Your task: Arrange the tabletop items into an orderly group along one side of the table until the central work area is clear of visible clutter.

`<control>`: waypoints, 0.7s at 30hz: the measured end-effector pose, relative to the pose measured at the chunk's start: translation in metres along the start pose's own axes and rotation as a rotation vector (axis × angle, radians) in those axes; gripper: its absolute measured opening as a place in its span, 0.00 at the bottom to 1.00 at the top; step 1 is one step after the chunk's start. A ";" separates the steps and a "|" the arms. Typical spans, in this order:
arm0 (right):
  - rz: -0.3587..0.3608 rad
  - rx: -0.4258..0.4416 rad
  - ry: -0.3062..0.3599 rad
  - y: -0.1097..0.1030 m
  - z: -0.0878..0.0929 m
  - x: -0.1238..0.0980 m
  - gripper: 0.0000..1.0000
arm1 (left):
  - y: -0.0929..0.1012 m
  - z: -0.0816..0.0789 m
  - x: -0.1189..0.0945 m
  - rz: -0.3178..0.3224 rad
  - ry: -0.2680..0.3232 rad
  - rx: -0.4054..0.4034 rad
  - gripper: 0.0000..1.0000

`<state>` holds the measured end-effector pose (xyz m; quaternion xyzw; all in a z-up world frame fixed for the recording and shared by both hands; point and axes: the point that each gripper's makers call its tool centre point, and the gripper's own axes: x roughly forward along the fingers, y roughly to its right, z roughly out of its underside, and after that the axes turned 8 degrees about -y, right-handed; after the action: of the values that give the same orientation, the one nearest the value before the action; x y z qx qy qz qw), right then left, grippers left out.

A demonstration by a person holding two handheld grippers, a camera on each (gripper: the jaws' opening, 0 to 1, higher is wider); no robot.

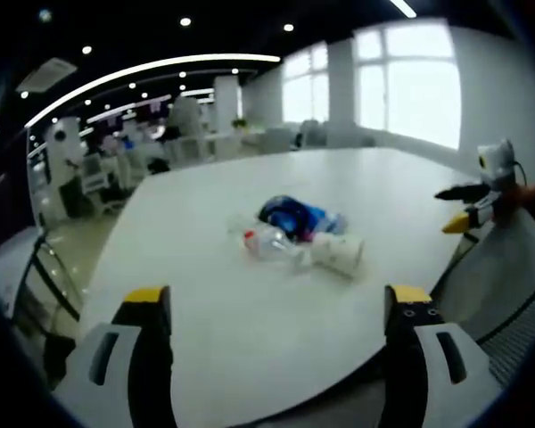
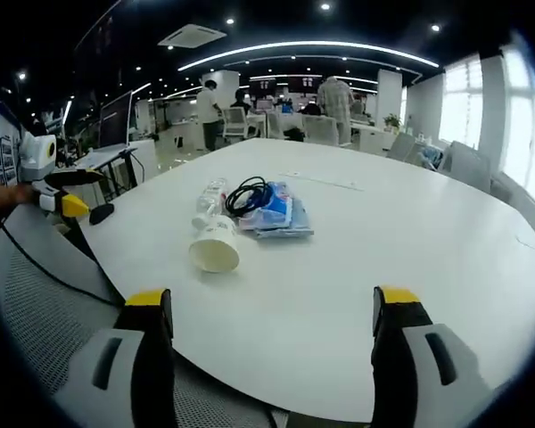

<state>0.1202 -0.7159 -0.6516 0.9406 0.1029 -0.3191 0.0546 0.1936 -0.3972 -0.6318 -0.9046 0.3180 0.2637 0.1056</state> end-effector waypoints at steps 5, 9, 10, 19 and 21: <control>0.008 0.002 0.004 0.002 -0.001 -0.001 0.93 | 0.001 0.001 0.000 0.003 -0.003 0.002 0.96; 0.007 0.000 0.004 0.001 0.000 -0.001 0.93 | 0.001 0.000 -0.001 0.000 -0.001 -0.001 0.96; 0.007 -0.001 0.003 0.001 0.000 -0.001 0.93 | 0.001 0.000 -0.001 0.000 0.000 -0.001 0.96; 0.010 0.001 0.008 0.001 -0.001 -0.002 0.93 | 0.003 -0.001 -0.001 0.002 -0.003 -0.005 0.95; 0.010 0.003 0.010 0.001 -0.001 -0.002 0.93 | 0.003 -0.001 -0.001 0.001 -0.002 -0.005 0.95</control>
<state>0.1197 -0.7172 -0.6494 0.9428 0.0978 -0.3142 0.0542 0.1914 -0.3990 -0.6300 -0.9043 0.3178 0.2656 0.1035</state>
